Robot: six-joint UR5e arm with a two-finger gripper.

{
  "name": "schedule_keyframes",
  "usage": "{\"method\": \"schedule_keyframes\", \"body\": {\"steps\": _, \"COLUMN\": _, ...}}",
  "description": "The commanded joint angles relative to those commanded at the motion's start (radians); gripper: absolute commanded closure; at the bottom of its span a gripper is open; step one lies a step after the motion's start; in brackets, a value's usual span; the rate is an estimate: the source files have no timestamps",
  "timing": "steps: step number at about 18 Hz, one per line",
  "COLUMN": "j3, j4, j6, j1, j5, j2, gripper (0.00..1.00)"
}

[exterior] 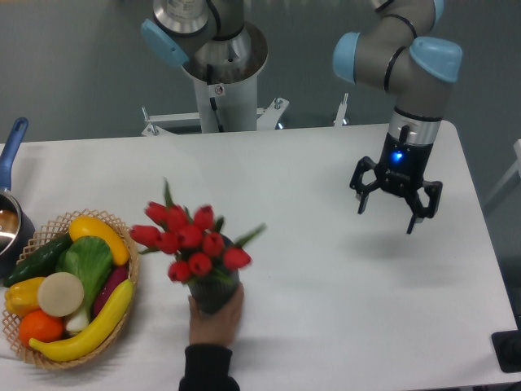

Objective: Insert the flowers into the vase

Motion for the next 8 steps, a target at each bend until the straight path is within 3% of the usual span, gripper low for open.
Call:
{"method": "schedule_keyframes", "body": {"steps": 2, "j3": 0.040, "j4": -0.080, "j6": 0.003, "j1": -0.009, "j5": 0.034, "j2": -0.001, "gripper": 0.00}}
{"method": "schedule_keyframes", "body": {"steps": 8, "j3": 0.059, "j4": -0.084, "j6": 0.028, "j1": -0.026, "j5": 0.155, "j2": -0.011, "gripper": 0.00}}
